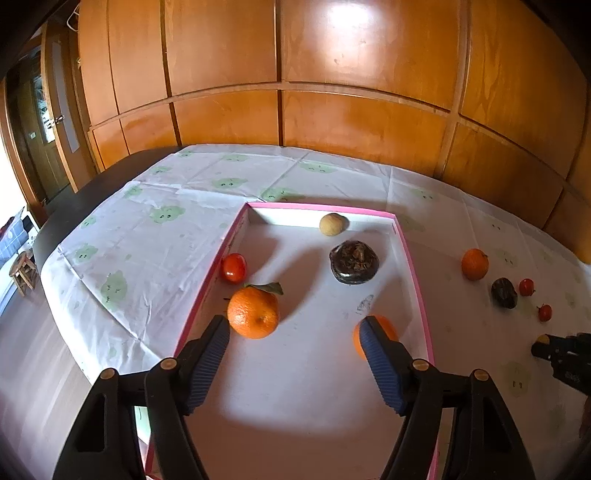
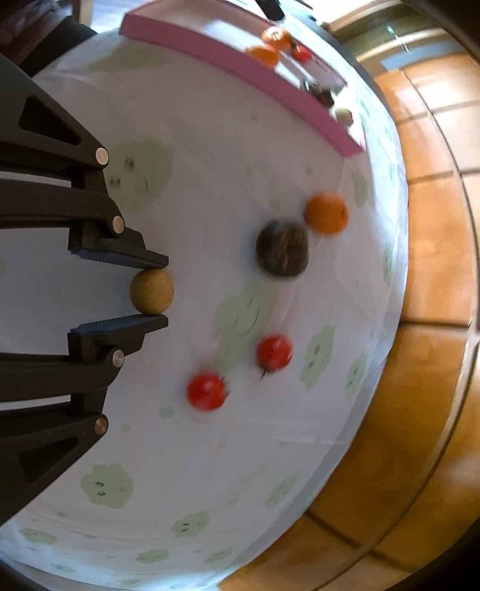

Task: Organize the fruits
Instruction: 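Carry the yellow fruit into the tray and open the right gripper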

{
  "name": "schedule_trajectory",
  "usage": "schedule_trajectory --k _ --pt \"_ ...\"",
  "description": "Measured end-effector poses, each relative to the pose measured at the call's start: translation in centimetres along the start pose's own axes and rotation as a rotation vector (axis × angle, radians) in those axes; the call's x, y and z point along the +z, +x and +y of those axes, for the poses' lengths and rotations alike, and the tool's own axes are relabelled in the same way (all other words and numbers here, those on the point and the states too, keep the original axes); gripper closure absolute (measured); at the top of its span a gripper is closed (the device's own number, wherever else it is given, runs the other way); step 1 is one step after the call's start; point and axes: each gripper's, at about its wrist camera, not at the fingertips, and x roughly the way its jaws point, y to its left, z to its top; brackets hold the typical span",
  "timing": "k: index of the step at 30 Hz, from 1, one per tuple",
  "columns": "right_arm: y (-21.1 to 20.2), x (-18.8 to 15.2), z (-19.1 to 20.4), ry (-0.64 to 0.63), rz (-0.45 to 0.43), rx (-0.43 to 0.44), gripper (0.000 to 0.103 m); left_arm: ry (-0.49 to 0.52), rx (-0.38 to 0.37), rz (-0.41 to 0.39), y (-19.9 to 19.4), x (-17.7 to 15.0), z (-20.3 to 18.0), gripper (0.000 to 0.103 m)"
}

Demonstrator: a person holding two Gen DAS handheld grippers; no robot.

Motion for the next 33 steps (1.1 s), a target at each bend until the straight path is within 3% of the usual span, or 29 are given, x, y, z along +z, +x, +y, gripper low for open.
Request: schedule_trajectory --k 16,33 --pt "-5.0 4.6 13.8 -0.183 -0.187 0.300 0.078 -0.058 0.008 -0.019 -0.6 -0.3 3.1 0.028" --pt "-3.9 7.8 20.3 -0.260 -0.205 0.372 0.078 -0.117 0.052 -0.033 -1.2 -0.6 6.3 0.023"
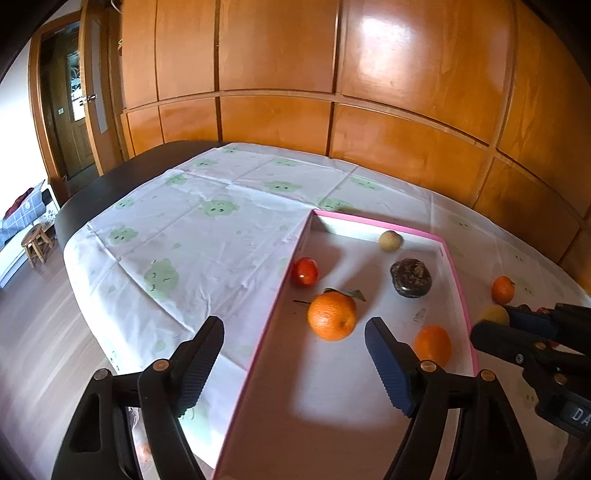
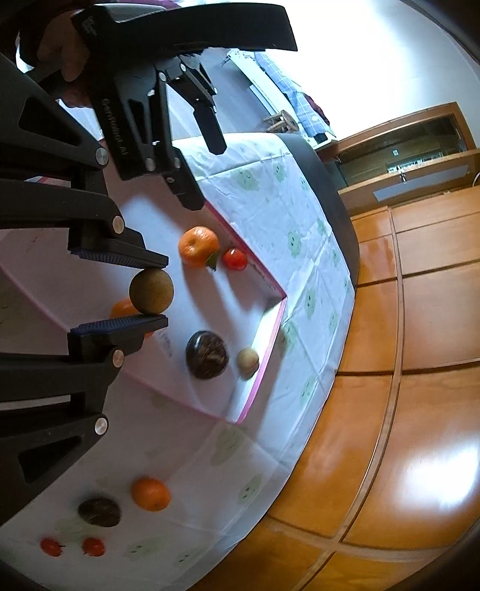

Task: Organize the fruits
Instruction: 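Carry the yellow fruit into the tray and open the right gripper, then move both tools back toward the remaining fruits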

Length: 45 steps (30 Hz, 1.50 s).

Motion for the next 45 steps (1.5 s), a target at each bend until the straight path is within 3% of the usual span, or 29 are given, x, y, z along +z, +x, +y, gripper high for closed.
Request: schedule_trajectory --k 18,23,45 --pt "5.2 2.8 0.5 0.000 0.055 -0.017 0.078 -0.055 0.020 -0.002 0.3 0.0 2.2 0.023" --pt "5.5 2.6 -0.5 0.039 0.061 -0.035 0.072 -0.052 0.017 0.000 0.3 -0.1 2.1 0.023" --pt "-1.4 -0.5 -2.9 0.099 -0.018 -0.088 0.072 0.042 -0.050 -0.013 -1.2 -0.2 -1.3 0.023"
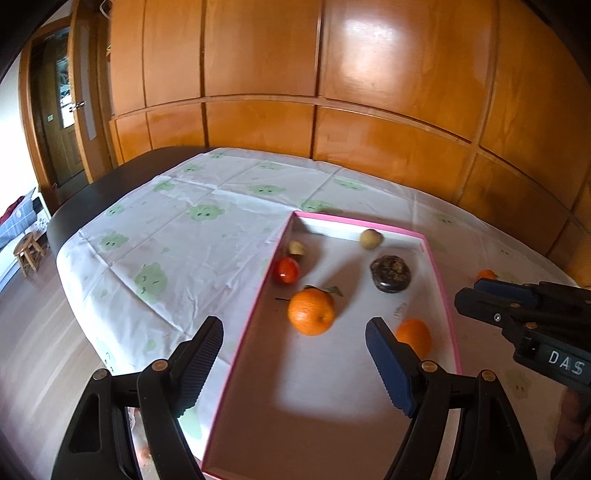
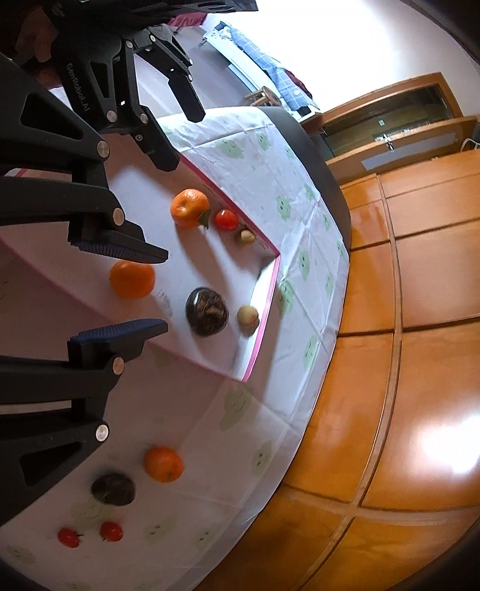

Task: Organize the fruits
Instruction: 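Move both tools back toward the remaining fruits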

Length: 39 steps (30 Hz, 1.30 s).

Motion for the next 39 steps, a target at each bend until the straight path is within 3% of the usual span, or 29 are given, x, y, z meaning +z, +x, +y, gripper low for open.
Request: schedule_trajectory --k 27,39 --pt "-7.6 -4.7 -10.2 0.087 -0.025 -0.209 0.071 0.195 -0.105 0.011 -1.1 -0.8 -7.3 0.022" --pt "-10.7 -6.6 -17.4 0.176 -0.039 -0.368 0.071 0.264 -0.131 0.027 -1.0 -1.0 -10.0 0.021"
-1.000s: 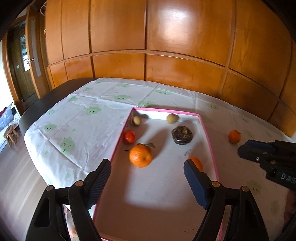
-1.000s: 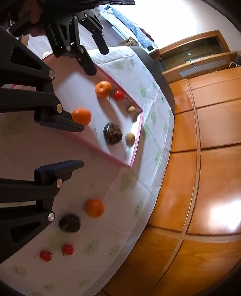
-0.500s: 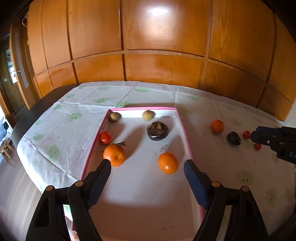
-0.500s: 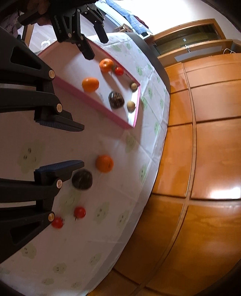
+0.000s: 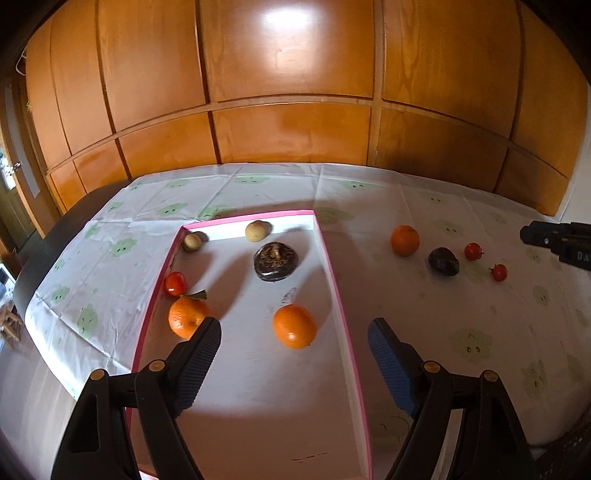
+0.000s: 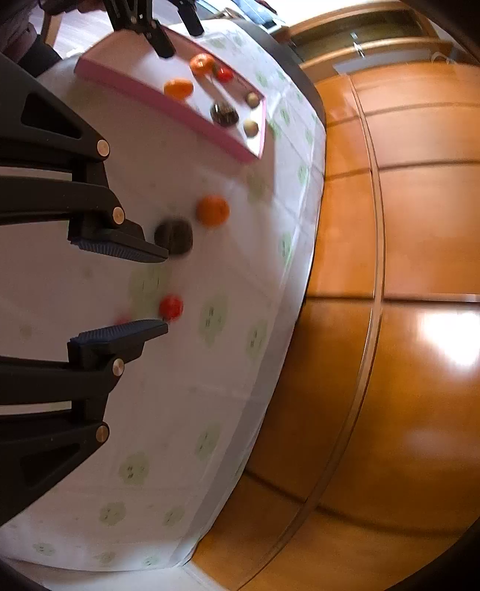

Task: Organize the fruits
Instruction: 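Move both tools back toward the remaining fruits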

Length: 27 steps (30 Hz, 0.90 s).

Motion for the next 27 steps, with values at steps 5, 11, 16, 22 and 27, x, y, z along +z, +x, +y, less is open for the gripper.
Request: schedule_trajectory --k 5,11,16,22,27 --pt "0.9 -1.2 -3.8 0.105 0.001 -0.047 0.071 0.027 0.001 0.007 0.2 0.2 -1.1 0.021" --pt "1.6 -1.6 -6.4 0.221 0.032 -0.066 0.071 0.056 -0.007 0.019 0.7 0.7 -2.4 0.020" --pt "1.8 -1.5 -6.5 0.241 0.032 -0.064 0.071 0.065 -0.026 0.040 1.4 1.1 -3.5 0.020" --pt "1.6 -1.4 -6.3 0.229 0.025 -0.063 0.071 0.098 -0.028 0.041 2.0 1.8 -5.0 0.020" --pt "1.4 -1.3 -6.1 0.223 0.022 -0.054 0.071 0.114 -0.041 0.053 2.6 2.0 -6.0 0.020"
